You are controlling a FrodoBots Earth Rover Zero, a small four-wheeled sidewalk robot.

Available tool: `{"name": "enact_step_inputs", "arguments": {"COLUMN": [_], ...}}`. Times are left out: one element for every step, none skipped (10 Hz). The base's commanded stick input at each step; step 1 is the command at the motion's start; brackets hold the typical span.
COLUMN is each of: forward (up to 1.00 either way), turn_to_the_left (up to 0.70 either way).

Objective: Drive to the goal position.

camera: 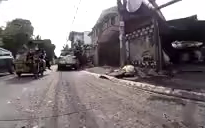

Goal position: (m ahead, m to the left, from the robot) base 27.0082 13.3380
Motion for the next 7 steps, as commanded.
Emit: {"name": "enact_step_inputs", "arguments": {"forward": [0.70,0.70,0.70,0.70,0.70,0.70,0.70], "turn_to_the_left": [0.00,0.00,0.10,0.26,0.14,0.18,0.00]}}
